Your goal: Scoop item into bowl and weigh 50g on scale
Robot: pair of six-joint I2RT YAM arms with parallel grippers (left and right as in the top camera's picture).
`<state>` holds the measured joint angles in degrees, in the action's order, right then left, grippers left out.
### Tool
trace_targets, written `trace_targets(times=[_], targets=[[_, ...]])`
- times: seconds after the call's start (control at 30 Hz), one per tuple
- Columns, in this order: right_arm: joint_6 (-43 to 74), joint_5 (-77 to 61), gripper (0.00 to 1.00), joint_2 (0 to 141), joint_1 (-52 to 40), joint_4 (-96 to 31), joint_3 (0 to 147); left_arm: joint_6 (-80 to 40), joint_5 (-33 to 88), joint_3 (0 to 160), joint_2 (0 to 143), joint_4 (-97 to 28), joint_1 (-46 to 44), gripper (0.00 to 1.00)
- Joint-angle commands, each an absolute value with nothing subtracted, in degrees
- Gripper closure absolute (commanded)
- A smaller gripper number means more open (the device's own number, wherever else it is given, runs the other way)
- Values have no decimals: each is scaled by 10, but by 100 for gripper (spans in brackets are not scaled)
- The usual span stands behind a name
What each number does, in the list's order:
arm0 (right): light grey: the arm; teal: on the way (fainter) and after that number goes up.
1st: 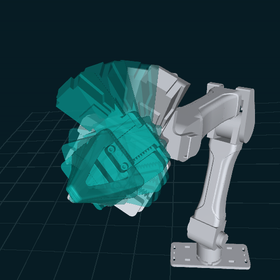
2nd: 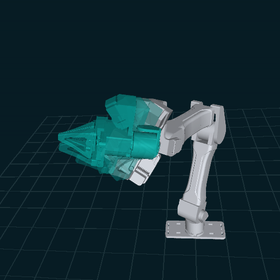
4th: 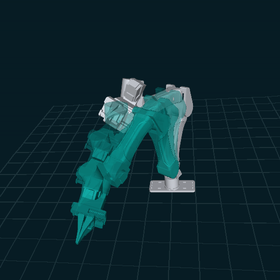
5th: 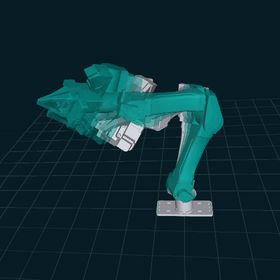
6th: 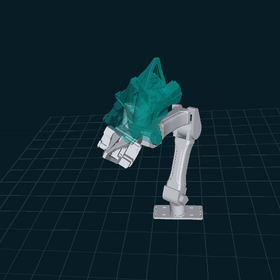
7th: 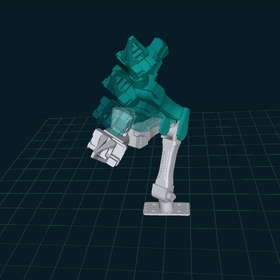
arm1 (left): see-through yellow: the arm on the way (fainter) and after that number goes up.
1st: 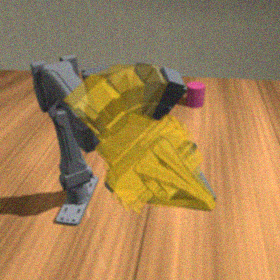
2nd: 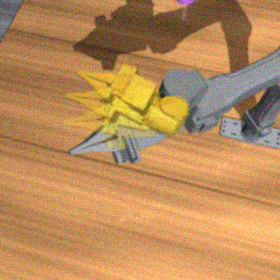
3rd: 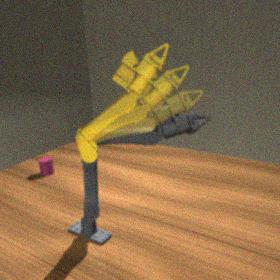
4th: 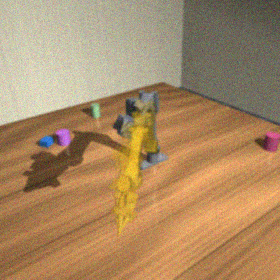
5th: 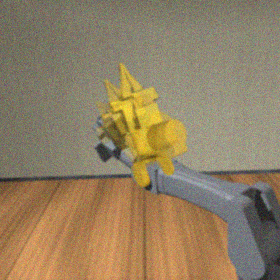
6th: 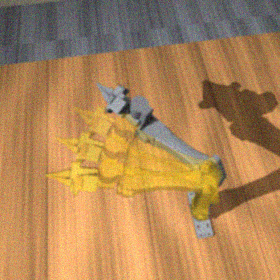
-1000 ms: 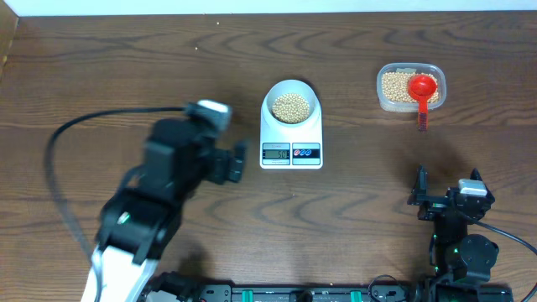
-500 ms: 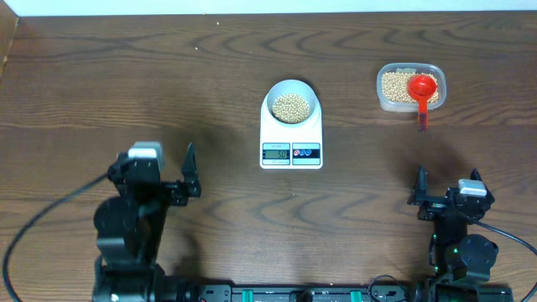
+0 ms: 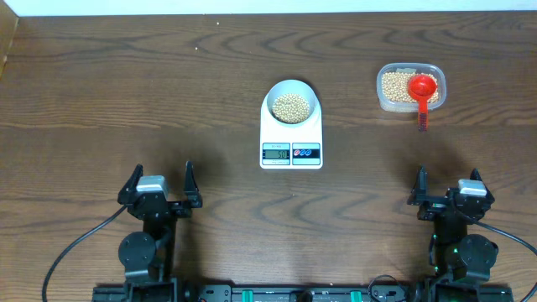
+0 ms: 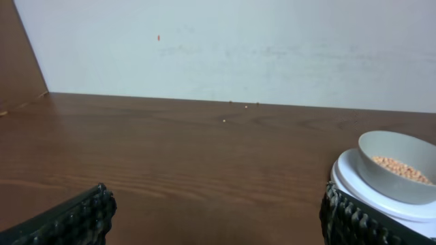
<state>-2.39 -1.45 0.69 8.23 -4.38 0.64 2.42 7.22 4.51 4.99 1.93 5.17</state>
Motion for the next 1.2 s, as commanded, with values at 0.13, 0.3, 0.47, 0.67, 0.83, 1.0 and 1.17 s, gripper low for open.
trace_targets(times=[0.13,0.3,0.47,0.67,0.83,1.0,1.17], targets=[[-33,-8,1,3,76,-43,4,33,69,2,1,27,55,2],[-33,-8,1,3,76,-43,4,49,66,2,1,-5,55,2],[-33,-8,1,3,76,-43,4,49,65,2,1,-36,55,2],[-33,-8,1,3,76,-43,4,49,65,2,1,-36,55,2],[-33,-8,1,3,76,-43,4,49,65,2,2,-36,55,2],[-33,-8,1,3,76,-43,4,49,65,2,2,-36,55,2],[-33,-8,1,3,76,-43,4,49,65,2,2,-36,55,2]])
